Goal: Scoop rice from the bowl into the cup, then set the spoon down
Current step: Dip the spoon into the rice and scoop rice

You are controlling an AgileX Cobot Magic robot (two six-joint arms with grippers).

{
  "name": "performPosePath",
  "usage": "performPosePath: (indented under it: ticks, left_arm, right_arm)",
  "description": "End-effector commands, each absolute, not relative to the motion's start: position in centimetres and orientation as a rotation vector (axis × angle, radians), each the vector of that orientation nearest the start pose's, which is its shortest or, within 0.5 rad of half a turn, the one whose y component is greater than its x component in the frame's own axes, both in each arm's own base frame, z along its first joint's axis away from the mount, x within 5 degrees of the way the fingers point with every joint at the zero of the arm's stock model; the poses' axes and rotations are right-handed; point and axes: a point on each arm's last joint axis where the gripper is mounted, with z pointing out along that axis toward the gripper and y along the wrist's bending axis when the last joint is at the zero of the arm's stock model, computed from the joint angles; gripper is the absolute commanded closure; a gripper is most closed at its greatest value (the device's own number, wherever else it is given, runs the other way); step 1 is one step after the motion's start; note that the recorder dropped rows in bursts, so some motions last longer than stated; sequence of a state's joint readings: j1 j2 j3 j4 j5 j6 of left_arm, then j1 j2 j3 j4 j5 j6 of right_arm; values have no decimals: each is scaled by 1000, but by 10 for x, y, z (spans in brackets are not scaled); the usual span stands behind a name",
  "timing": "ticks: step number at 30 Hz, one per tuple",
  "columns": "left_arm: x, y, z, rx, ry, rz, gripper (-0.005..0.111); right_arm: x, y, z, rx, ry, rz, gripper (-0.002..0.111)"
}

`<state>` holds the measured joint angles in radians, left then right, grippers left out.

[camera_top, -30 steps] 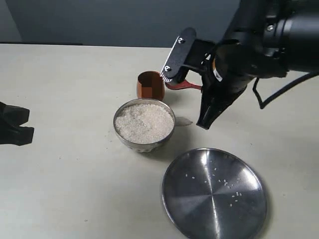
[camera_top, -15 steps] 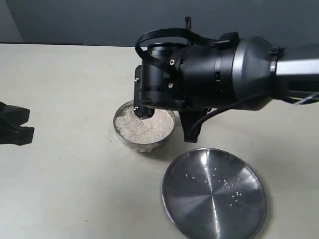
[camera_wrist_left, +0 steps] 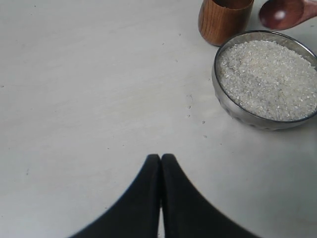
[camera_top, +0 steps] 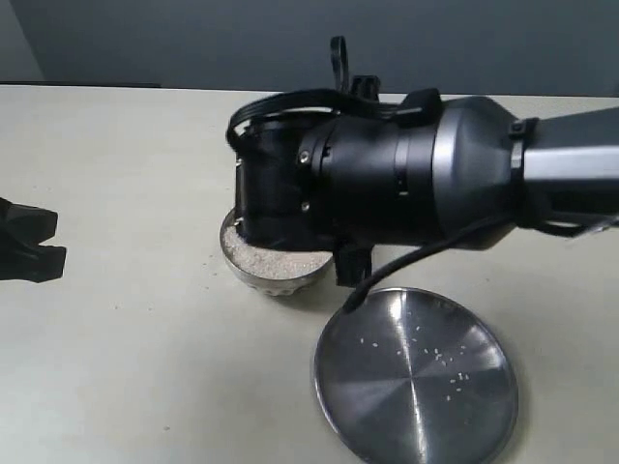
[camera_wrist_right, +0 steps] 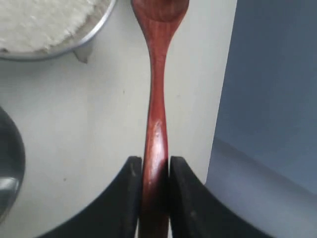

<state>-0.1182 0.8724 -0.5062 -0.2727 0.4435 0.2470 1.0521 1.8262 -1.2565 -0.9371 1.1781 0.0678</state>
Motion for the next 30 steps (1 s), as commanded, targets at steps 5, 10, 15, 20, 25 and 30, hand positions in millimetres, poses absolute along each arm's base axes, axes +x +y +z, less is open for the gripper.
performPosePath:
  ticks: [5, 10, 15, 20, 25, 30]
  left_arm:
    - [161, -31, 257, 193, 2279, -205, 106]
    - [161, -31, 257, 193, 2279, -205, 106]
    - [161, -31, 257, 193, 2279, -205, 106]
    - [161, -31, 257, 193, 2279, -205, 106]
    - [161, -31, 257, 193, 2279, -205, 106]
    - [161, -31, 257, 192, 2277, -204, 106]
  right_arm:
    - [218, 280, 231, -1708, 1932, -1008, 109]
    - [215, 280, 226, -1756, 1954, -986, 109]
    - [216, 282, 215, -1786, 1965, -1022, 109]
    - [218, 283, 202, -1819, 1971, -1085, 109]
    - [217, 284, 200, -1821, 1980, -1071, 109]
    - [217, 284, 200, -1809, 1985, -1062, 109]
